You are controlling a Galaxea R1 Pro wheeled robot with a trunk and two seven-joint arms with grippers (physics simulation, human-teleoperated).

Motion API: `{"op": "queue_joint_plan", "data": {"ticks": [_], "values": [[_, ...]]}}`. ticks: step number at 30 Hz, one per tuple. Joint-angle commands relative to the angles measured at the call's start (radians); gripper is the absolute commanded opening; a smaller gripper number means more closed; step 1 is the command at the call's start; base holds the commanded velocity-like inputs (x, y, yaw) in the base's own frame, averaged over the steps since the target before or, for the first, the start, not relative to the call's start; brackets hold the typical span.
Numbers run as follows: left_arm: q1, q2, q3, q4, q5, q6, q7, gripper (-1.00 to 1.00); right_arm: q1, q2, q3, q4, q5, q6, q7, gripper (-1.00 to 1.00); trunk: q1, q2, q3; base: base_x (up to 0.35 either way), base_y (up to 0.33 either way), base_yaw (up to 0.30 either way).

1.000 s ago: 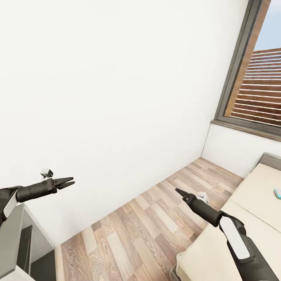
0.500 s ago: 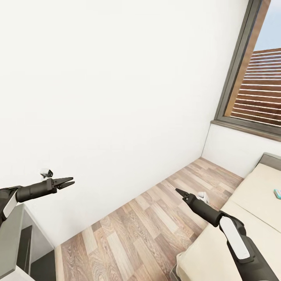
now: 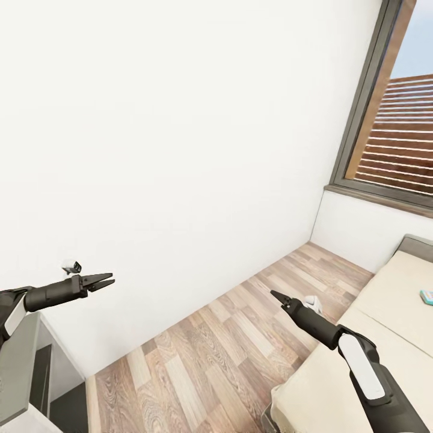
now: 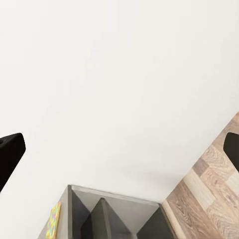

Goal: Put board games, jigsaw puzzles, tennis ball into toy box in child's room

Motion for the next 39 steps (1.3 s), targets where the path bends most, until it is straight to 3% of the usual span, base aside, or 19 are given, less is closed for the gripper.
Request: {"op": "queue_joint_plan", "data": {"ticks": [1,22,29,32,39], "values": [[-0.001,0.0,0.0,0.0,0.001,0.01,-0.003,1.0,-0.001,0.0,-0.002,0.0,-0.002,0.006,0.002,1.0,0.001,-0.002,-0.002,-0.018,0.0,0.0],[0.001,0.0,0.0,0.0,0.001,-0.016,-0.005,1.0,-0.001,-0.001,-0.004,-0.001,-0.003,0.006,0.005,1.0,0.001,-0.002,-0.002,-0.051,-0.034,0.0],[0.001,0.001,0.0,0.0,0.001,-0.016,-0.006,1.0,-0.001,0.0,-0.004,0.002,-0.004,0.006,-0.002,1.0,0.001,-0.002,-0.002,-0.003,0.128,0.0],[0.001,0.0,0.0,0.0,0.001,-0.017,-0.005,1.0,-0.001,-0.002,-0.004,0.035,-0.004,0.004,-0.005,1.0,0.001,-0.002,-0.002,0.029,0.062,0.0],[0.001,-0.001,-0.001,0.0,0.001,-0.018,-0.004,1.0,-0.015,-0.01,-0.004,0.23,0.001,-0.042,-0.022,1.0,0.001,-0.002,-0.004,0.006,0.013,-0.16]]}}
